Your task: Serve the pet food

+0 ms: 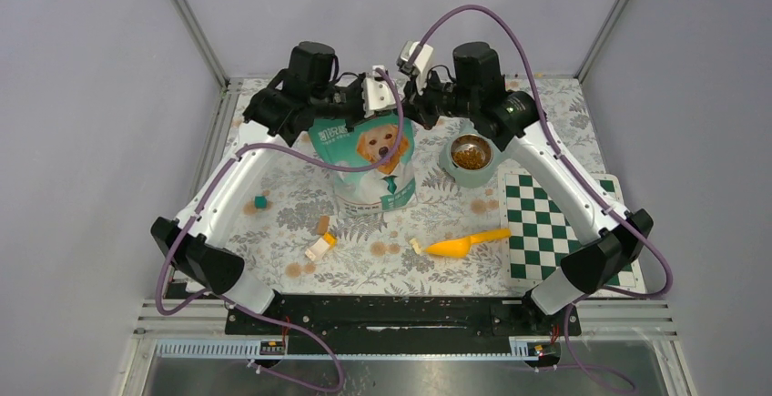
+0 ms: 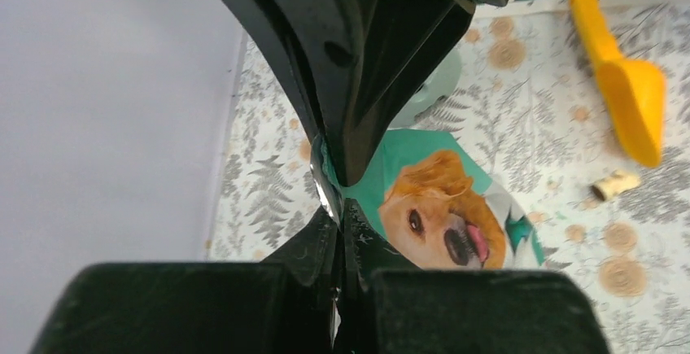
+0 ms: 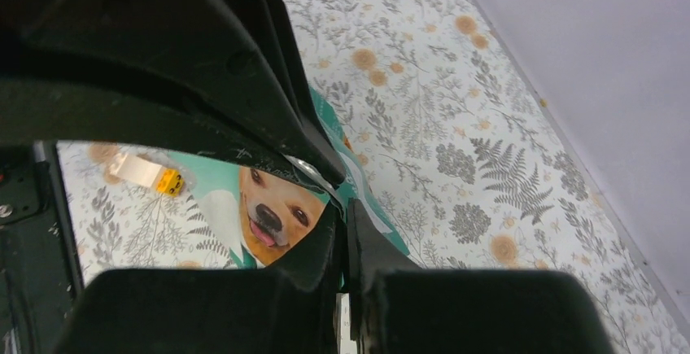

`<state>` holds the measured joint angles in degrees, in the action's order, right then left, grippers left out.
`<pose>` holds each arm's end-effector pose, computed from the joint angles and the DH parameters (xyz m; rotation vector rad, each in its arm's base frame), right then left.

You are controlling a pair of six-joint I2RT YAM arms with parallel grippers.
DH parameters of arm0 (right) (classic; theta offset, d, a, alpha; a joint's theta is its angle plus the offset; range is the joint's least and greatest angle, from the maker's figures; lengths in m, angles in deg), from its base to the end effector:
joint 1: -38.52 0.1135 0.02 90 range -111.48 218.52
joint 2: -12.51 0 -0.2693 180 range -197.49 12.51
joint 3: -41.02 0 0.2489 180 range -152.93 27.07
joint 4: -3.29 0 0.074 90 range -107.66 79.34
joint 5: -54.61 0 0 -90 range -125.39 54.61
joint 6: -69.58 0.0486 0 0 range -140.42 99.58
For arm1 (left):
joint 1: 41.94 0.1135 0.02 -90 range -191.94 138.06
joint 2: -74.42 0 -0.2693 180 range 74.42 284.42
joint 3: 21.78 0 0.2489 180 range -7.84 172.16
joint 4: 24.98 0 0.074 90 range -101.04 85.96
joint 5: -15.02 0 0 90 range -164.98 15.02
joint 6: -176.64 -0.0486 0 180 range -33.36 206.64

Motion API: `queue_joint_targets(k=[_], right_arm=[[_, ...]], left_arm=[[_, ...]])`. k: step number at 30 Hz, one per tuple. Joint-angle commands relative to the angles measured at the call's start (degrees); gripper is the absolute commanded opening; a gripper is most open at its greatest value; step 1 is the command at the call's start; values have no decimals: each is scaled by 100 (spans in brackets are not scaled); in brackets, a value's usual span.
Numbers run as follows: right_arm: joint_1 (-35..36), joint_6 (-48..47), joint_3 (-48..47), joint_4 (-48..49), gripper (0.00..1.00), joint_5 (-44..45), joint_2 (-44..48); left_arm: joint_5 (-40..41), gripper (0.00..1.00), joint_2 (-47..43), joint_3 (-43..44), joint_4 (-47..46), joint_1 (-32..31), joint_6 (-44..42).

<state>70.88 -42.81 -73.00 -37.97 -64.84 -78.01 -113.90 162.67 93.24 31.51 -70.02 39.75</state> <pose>0.2926 0.2137 0.4466 -1.1652 1.4790 0.6014 0.2778 -0.1828 0.4393 1.5117 1.3105 -0.4972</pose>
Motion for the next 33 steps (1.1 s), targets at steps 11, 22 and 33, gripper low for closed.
queue_joint_targets(k=[11, 22, 33], right_arm=[[-281, 741, 372, 1695, 0, 3947, 1181], [-328, 730, 392, 1707, 0, 3913, 1266], [-326, 594, 454, 1460, 27, 1080, 1273]], left_arm=[[3842, 0, -1087, -698, 2267, 513, -885], [4359, 0, -2037, -1377, 2207, 1620, -1006], [2657, 44, -2283, -1328, 969, 1947, -620]])
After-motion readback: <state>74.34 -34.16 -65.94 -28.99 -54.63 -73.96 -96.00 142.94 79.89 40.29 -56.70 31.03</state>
